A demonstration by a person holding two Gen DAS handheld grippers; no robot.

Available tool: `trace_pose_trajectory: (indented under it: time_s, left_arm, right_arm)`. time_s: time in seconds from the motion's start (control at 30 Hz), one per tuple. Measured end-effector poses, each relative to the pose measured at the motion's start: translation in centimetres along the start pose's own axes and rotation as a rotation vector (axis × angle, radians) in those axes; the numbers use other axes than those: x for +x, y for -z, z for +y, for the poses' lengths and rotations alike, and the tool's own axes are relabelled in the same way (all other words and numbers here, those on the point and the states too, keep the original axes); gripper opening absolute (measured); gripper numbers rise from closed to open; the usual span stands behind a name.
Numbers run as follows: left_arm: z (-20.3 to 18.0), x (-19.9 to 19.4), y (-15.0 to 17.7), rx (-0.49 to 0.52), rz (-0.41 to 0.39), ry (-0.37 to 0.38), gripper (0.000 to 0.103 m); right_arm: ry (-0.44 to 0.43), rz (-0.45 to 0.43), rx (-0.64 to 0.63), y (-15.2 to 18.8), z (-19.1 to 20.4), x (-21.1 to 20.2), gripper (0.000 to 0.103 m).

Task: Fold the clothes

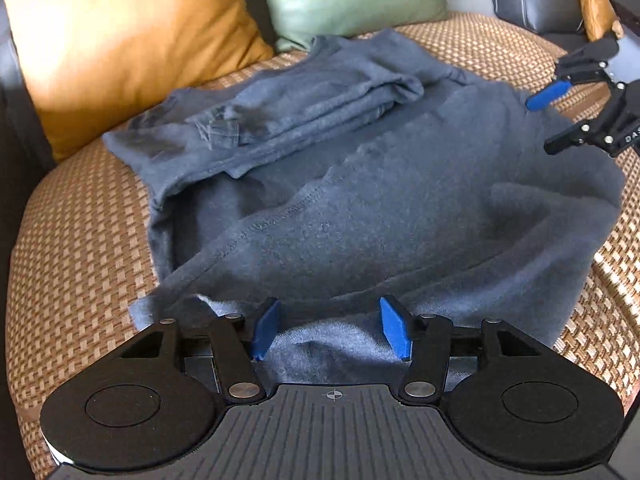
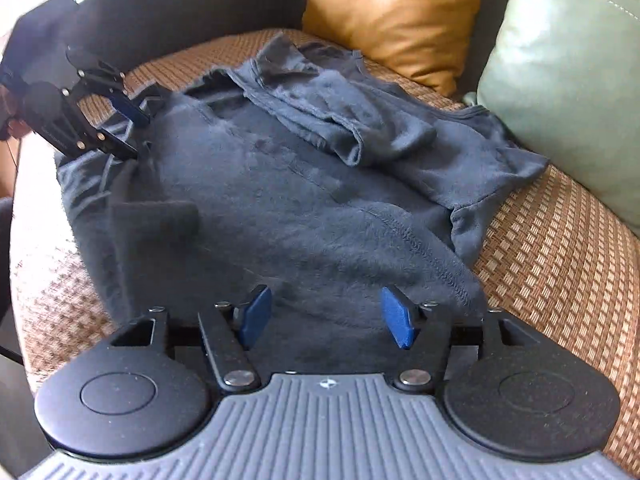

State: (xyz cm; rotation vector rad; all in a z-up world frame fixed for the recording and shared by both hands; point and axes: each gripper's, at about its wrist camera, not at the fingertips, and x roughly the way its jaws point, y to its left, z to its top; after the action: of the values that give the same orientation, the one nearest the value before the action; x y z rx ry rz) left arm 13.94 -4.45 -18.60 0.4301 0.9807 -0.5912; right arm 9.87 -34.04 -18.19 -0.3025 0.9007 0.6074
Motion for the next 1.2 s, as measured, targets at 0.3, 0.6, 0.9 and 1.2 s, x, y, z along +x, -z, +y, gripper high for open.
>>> trace_pose_trajectory:
  time_s: [0.3, 0.6, 0.9, 1.2]
  left_arm:
    - [-0.4, -1.9, 0.7, -0.053, -0.087, -0.017, 0.003]
    - [1.2, -5.1, -0.2, -0.152, -0.202, -0.083, 0.004]
    - [2.9, 2.1, -1.1, -0.225, -0.117, -0.219, 0.028]
    - [6.8, -4.9, 1.4, -0.416, -0.24, -0.278, 0.059]
  right_arm:
    - [0.024, 0.024, 0.045, 0.2, -0.8, -1.0, 0.005]
    - [0.091, -0.172, 0.145, -0.4, -2.7, -6.4, 0.004]
    - [0.205, -0.083, 0.32, 1.2, -7.3, -0.4, 0.004]
    - [0.249, -0.122, 0.356, 2.1, -7.1, -2.3, 0.044]
